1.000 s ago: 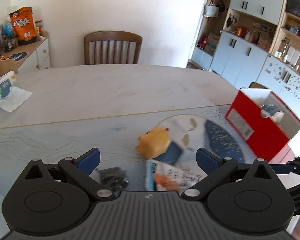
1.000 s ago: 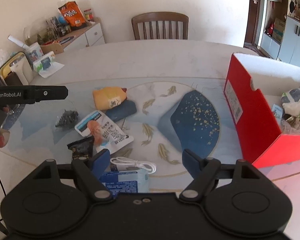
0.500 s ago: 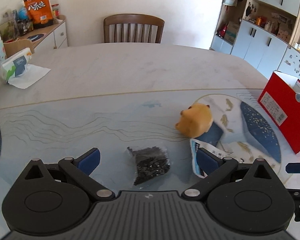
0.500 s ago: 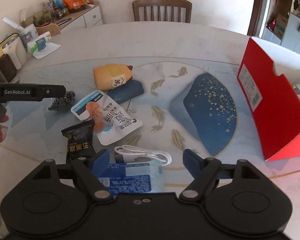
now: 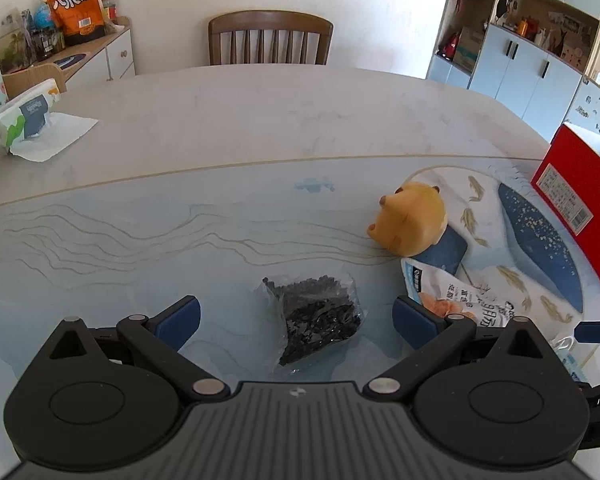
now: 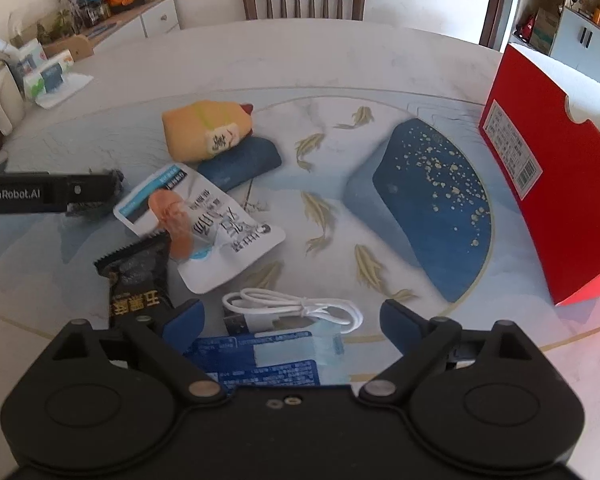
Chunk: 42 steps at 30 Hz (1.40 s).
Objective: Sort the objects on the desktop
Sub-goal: 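Move left tool over the clear bag of dark snacks while right tool moves over the white USB cable, then close left tool on the dark snack bag while right tool grasps the USB cable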
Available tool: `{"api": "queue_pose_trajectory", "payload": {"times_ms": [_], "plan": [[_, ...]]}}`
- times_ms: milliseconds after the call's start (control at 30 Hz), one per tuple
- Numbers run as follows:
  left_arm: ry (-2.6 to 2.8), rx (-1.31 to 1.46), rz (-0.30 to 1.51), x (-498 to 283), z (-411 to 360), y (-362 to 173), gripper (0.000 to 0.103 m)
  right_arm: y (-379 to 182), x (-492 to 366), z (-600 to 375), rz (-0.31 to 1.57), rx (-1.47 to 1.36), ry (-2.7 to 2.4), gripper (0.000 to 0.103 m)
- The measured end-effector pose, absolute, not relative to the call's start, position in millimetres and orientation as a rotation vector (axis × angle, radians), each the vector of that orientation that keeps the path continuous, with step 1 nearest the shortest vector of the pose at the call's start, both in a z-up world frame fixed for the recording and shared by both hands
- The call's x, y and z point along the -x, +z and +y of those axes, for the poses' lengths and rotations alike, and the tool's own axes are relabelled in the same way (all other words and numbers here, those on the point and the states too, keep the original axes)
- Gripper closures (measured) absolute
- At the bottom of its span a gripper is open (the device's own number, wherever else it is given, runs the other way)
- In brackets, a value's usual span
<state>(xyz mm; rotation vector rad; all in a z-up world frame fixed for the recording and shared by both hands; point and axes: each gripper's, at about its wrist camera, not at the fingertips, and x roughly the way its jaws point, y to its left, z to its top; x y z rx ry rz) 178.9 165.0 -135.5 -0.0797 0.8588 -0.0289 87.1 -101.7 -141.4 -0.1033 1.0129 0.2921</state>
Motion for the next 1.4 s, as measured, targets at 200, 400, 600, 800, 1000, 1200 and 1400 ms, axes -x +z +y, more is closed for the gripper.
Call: {"api": "queue_pose_trajectory", "payload": {"times_ms": [200, 400, 600, 800, 1000, 1200, 1400], "plan": [[-0.026, 0.081, 0.869, -184, 160, -142, 0.0, -148, -88, -102, 1.026, 0.104, 0.273, 0.009], [0.011, 0.109, 0.877, -190, 167, -148, 0.001, -148, -89, -102, 1.016, 0.102, 0.264, 0.012], [0.01, 0.095, 0.865, -188, 167, -150, 0.007, -147, -87, -103, 1.002, 0.115, 0.258, 0.018], [-0.006, 0.083, 0.853, -188, 165, -147, 0.031, -145, -87, -104, 0.994, 0.116, 0.262, 0.028], [-0.024, 0.085, 0.852, -189, 166, -145, 0.048, -144, -88, -106, 0.998, 0.108, 0.273, 0.028], [-0.02, 0.101, 0.855, -188, 168, -143, 0.061, -138, -90, -113, 0.989, 0.086, 0.264, 0.029], [-0.01, 0.107, 0.838, -182, 170, -136, 0.062, -129, -92, -120, 0.968, 0.062, 0.262, 0.031]]}}
